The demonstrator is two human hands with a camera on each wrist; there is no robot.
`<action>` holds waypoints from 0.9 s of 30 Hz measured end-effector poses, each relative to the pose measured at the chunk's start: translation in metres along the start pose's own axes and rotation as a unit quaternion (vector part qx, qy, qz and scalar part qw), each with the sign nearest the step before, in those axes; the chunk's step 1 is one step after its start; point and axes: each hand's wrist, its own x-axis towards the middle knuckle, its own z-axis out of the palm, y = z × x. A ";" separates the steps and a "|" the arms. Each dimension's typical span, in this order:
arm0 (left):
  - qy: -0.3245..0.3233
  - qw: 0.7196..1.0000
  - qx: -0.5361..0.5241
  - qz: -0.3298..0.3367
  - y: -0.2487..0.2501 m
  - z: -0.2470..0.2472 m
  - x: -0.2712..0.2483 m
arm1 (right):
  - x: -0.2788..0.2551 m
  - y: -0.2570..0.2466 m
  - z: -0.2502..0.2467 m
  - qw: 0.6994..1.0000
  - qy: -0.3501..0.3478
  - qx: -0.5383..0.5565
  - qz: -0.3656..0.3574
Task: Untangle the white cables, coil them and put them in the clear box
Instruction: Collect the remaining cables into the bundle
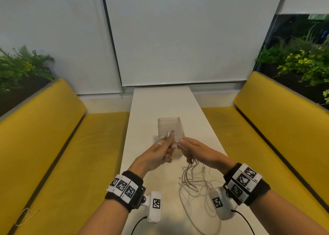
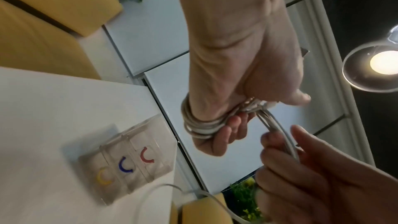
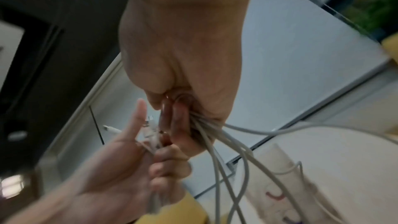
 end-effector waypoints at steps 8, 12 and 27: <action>0.174 0.966 -0.182 0.051 0.037 0.033 0.018 | 0.002 0.006 0.035 0.996 -0.026 0.055 -0.063; 0.059 0.954 -0.263 0.135 0.079 0.042 -0.004 | -0.004 -0.005 0.020 0.997 -0.011 0.036 -0.074; -0.026 0.952 -0.200 0.230 0.136 0.024 -0.035 | -0.009 0.014 -0.030 0.982 -0.026 -0.182 0.033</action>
